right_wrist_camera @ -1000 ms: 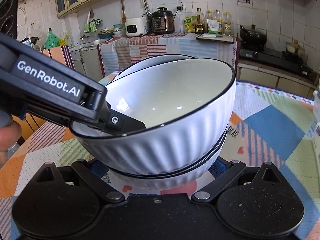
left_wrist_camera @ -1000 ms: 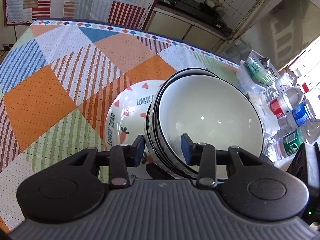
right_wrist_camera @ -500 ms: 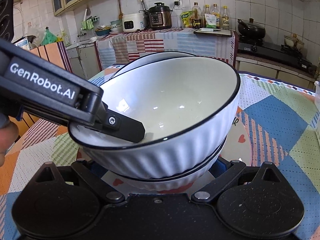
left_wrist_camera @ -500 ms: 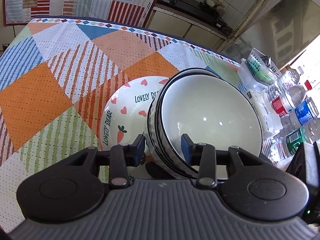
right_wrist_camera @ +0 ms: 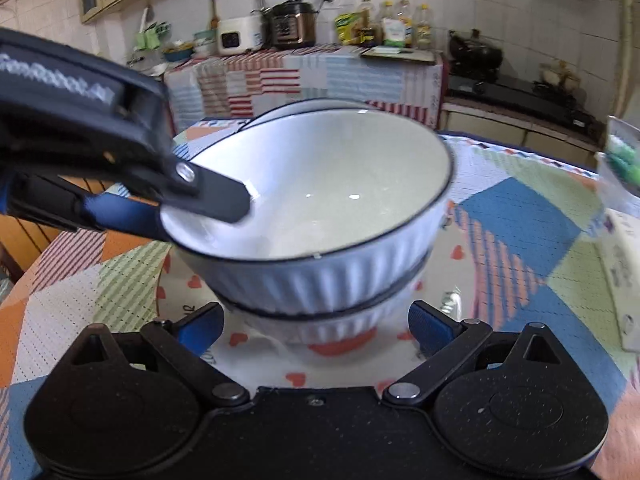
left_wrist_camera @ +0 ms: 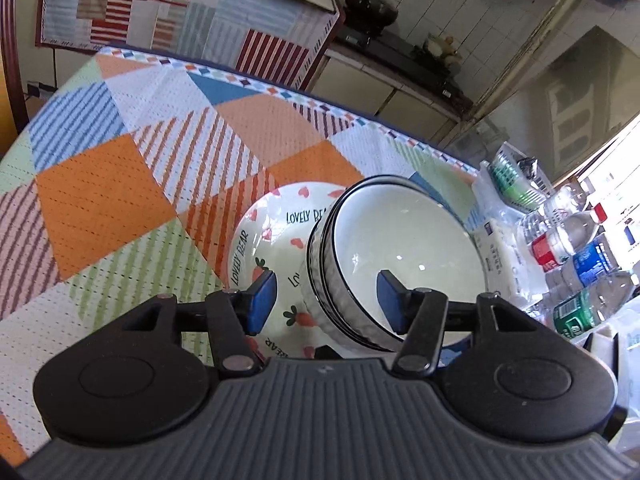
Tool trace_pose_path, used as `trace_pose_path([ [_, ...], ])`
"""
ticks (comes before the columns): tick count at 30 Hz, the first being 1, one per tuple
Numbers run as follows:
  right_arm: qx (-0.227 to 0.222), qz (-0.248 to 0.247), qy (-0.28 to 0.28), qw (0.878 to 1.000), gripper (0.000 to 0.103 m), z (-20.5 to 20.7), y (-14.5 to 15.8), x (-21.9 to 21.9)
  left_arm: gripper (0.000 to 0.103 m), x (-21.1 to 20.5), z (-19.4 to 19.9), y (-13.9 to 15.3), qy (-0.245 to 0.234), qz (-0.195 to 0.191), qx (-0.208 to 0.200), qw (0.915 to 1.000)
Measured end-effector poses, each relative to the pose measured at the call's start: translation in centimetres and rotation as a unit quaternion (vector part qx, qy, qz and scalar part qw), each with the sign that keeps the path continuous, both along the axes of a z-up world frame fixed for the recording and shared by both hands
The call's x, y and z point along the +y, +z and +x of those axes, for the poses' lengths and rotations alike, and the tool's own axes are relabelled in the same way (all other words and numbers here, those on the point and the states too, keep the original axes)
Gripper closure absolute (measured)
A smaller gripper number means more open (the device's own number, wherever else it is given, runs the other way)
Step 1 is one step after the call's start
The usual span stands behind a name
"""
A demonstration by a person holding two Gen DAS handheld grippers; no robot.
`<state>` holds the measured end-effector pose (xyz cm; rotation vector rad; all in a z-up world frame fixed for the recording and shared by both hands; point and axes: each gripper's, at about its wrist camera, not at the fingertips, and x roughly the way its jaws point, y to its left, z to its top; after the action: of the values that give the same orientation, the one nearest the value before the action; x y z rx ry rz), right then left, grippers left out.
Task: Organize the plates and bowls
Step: 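Lift the bowl stack with both tools and lower it onto the Lovely Bear plate, then open both tools and pull them back from the stack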
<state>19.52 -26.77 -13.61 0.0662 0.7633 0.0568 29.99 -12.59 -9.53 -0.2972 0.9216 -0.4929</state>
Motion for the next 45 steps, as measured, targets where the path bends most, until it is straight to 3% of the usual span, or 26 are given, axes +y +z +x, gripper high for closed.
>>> trace_pose_path([
  [4,-0.012,0.014,-0.013,1.000,0.003,-1.6,1.1,-0.3,0.047,0.9,-1.7,1.5,-0.004,-0.002,-0.016,0.9999],
  [9,-0.023,-0.014,-0.002,1.000,0.003,-3.6,2.7,0.2,0.043,1.7,-4.1,2.9,-0.006,-0.006,-0.028,0.9996],
  [12,-0.028,-0.020,0.002,0.999,0.003,-4.7,3.7,0.3,0.043,2.0,-5.7,3.9,-0.010,0.008,-0.044,0.9990],
  [21,0.003,0.021,-0.025,0.999,0.003,-6.3,6.4,-0.6,0.040,3.5,-9.7,6.0,-0.012,0.078,-0.098,0.9921],
  [24,0.012,0.021,-0.033,0.999,0.003,-6.7,7.2,-0.8,0.036,4.4,-10.5,6.8,-0.017,0.064,-0.098,0.9930],
  [29,0.010,0.008,-0.041,0.999,0.003,-7.7,8.9,-0.9,0.030,5.1,-12.0,7.9,-0.016,0.089,-0.099,0.9910],
  [32,-0.001,0.002,-0.043,0.999,0.003,-8.9,10.4,-0.9,0.029,5.7,-12.8,8.3,-0.017,0.081,-0.093,0.9922],
  [37,-0.013,-0.016,-0.035,0.999,0.002,-10.9,12.6,-0.3,0.029,5.5,-14.9,9.4,-0.023,0.115,-0.109,0.9871],
  [45,-0.024,-0.037,-0.035,0.998,0.002,-14.3,14.9,0.6,0.027,5.9,-18.3,10.6,-0.013,0.122,-0.110,0.9864],
])
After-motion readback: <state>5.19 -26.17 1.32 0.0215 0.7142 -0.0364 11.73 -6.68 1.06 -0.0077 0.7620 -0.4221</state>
